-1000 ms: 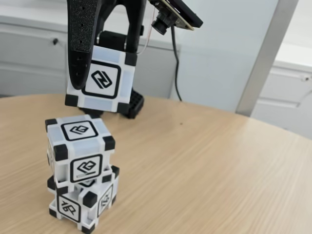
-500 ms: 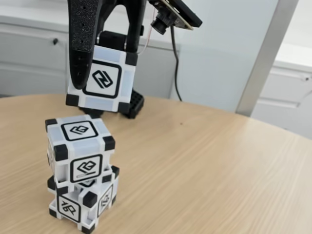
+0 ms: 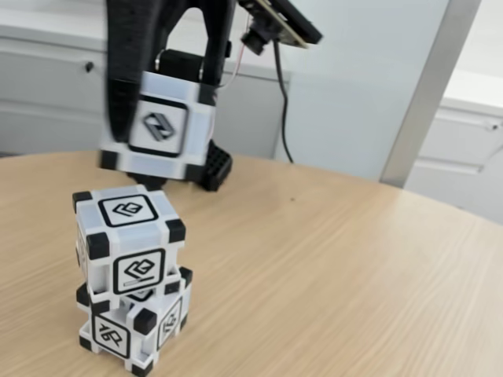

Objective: Stack cubes from left to right.

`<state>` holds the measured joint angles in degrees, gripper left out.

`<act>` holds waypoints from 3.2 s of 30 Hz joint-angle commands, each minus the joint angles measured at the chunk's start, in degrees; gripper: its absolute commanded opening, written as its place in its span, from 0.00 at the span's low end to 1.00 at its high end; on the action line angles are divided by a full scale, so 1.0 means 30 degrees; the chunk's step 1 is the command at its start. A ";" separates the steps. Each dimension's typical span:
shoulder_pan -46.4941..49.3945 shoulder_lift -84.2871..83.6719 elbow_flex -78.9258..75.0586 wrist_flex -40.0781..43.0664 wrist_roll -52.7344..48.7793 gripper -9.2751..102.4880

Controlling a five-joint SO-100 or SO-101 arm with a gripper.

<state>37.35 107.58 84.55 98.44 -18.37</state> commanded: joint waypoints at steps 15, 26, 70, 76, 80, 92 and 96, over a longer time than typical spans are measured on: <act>0.1377 -0.1670 -0.0469 0.0088 0.1055 0.23; 0.0146 -0.1963 -0.0498 0.0088 0.1992 0.23; -0.0352 -0.2051 -0.2080 -0.0791 0.2490 0.28; -0.0381 -0.2051 -0.2080 -0.0791 0.2432 0.33; -0.0381 -0.2051 -0.2080 -0.0791 0.2402 0.35; -0.0645 -0.1670 -0.2373 -0.0557 0.3223 0.34; -0.0645 -0.1670 -0.2373 -0.0527 0.3545 0.34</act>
<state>35.68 101.25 80.16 96.68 -8.53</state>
